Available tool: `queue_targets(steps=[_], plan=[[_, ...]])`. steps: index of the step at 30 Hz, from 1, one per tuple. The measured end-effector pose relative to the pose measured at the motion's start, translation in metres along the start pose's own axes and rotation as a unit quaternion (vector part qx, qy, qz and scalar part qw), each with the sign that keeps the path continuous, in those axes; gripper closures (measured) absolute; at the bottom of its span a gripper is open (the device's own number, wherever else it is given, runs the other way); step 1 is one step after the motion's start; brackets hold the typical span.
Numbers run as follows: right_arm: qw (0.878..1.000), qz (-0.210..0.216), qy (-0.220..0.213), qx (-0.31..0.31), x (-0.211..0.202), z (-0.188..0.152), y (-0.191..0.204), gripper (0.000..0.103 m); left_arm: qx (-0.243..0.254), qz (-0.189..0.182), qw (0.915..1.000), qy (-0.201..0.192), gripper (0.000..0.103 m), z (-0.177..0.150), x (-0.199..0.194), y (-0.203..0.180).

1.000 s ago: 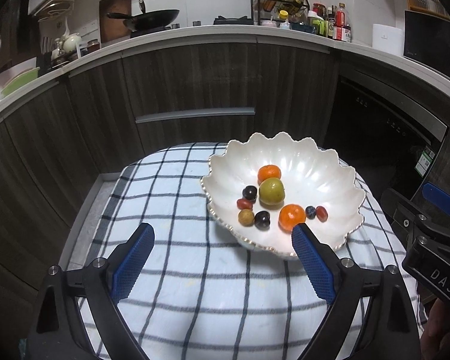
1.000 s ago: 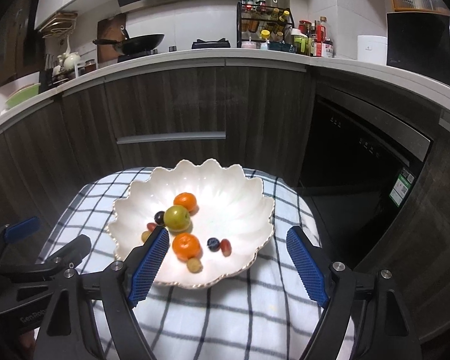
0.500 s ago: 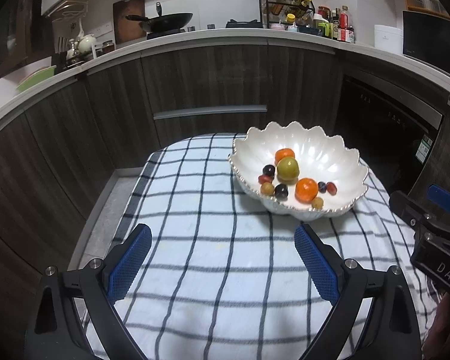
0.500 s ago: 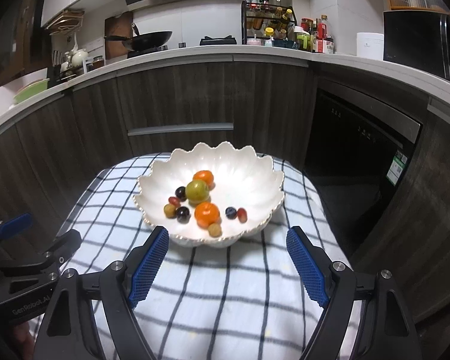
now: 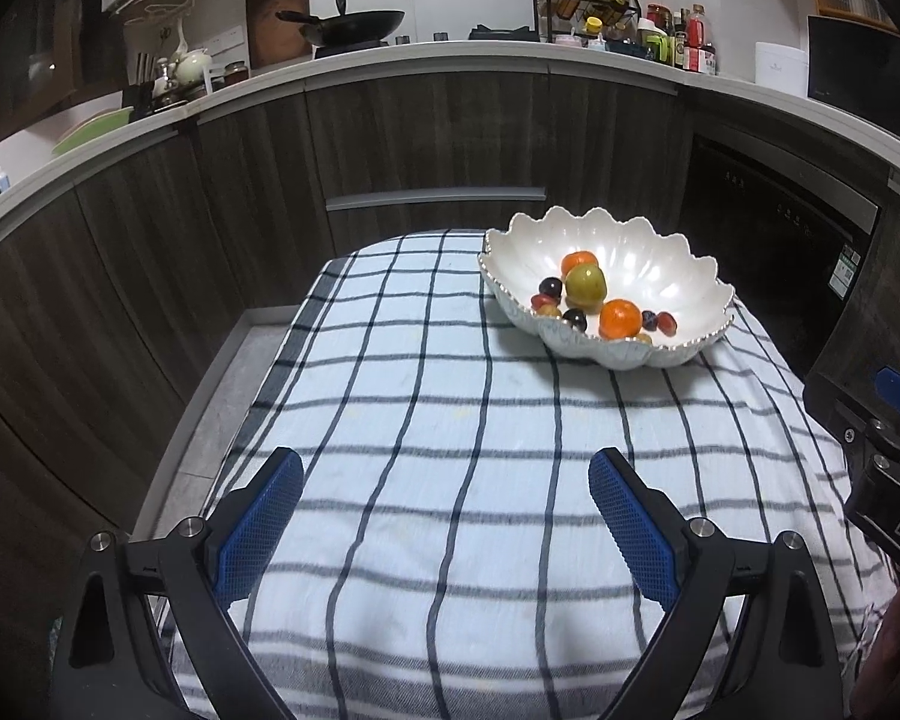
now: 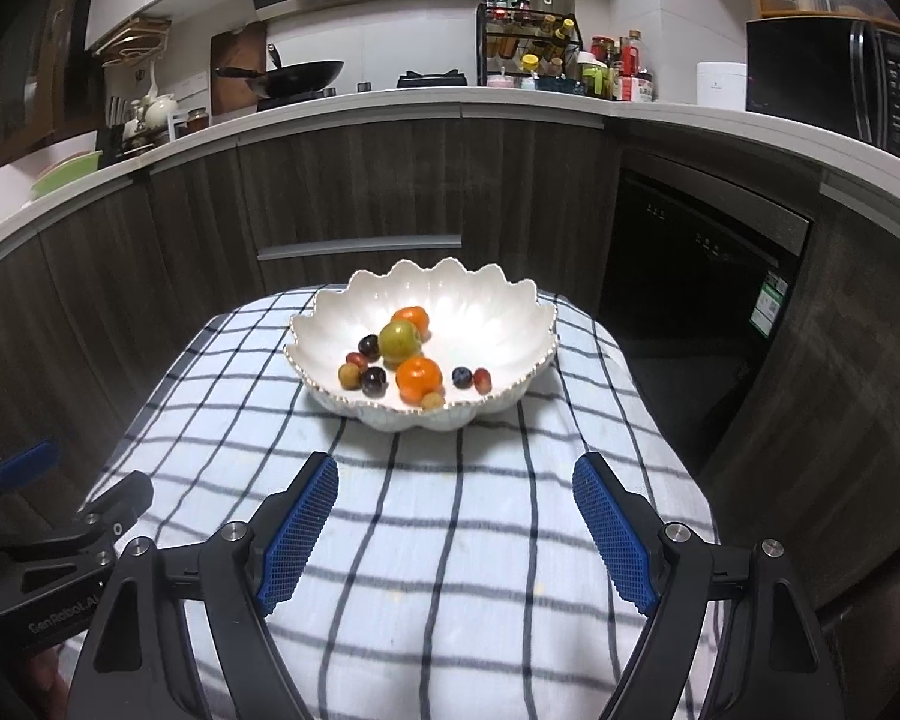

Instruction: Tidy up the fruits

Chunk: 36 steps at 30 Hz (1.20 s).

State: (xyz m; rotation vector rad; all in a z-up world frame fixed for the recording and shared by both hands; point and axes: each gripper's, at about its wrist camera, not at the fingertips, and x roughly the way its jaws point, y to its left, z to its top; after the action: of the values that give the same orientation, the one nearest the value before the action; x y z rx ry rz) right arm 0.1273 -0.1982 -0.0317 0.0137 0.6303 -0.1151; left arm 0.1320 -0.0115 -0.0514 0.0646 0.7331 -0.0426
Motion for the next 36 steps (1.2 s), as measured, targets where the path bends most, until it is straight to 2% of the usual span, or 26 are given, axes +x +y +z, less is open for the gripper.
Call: queue_targets(steps=[12,36], plan=[[1.000,-0.002,-0.026,-0.016,-0.027,-0.027,0.007,0.021,-0.013,0.004,0.9997,-0.021,0.005,-0.024,-0.020,0.011],[0.999,0.007,-0.032,0.002,-0.032,-0.032,-0.001,0.021,-0.008,0.000,0.9996,-0.028,0.004,-0.036,-0.025,0.010]])
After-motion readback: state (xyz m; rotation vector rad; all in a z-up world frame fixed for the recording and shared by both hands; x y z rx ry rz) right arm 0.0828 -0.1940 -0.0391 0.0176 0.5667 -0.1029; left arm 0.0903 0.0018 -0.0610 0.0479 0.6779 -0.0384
